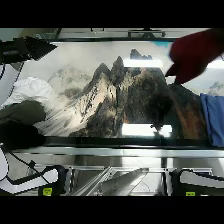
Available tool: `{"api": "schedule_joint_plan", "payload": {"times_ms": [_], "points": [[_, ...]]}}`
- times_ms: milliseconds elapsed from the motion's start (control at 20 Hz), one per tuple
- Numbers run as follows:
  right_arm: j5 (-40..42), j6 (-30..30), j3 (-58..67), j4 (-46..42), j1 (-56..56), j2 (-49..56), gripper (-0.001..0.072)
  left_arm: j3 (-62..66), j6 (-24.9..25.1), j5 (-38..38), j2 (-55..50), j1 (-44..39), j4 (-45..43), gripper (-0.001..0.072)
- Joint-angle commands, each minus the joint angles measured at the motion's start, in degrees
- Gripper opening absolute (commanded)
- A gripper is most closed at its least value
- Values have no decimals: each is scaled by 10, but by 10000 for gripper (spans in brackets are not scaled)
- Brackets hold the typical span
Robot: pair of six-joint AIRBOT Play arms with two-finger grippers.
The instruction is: Fold the shirts.
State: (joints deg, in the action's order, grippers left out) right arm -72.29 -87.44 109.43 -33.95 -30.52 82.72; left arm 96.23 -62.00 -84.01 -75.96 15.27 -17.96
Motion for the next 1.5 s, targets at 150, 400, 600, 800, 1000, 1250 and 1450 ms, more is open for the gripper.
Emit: {"api": "schedule_joint_plan", "payload": {"times_ms": [150, 400, 600, 800, 1000, 1250, 1450], "points": [[-125, -38, 6, -151, -262, 40, 18, 0, 0, 7, 0, -16, 0, 15], [-217, -86, -175, -330, -364, -23, 16, 0, 0, 5, -11, -65, -2, 15], [-144, -74, -387, -343, -443, -74, 19, 0, 0, 3, -33, -102, -4, 14], [-125, -36, -404, -313, -463, -75, 19, 0, 0, 0, -55, -125, -3, 15], [-40, 37, -403, -68, -444, -70, 20, 0, 0, 0, -73, -132, 1, 14], [63, 165, -303, 250, -338, 0, 19, 0, 0, 16, -76, -123, 0, 14], [98, 206, -154, 368, -276, 54, 19, 0, -1, 21, -76, -123, 1, 14]]}}
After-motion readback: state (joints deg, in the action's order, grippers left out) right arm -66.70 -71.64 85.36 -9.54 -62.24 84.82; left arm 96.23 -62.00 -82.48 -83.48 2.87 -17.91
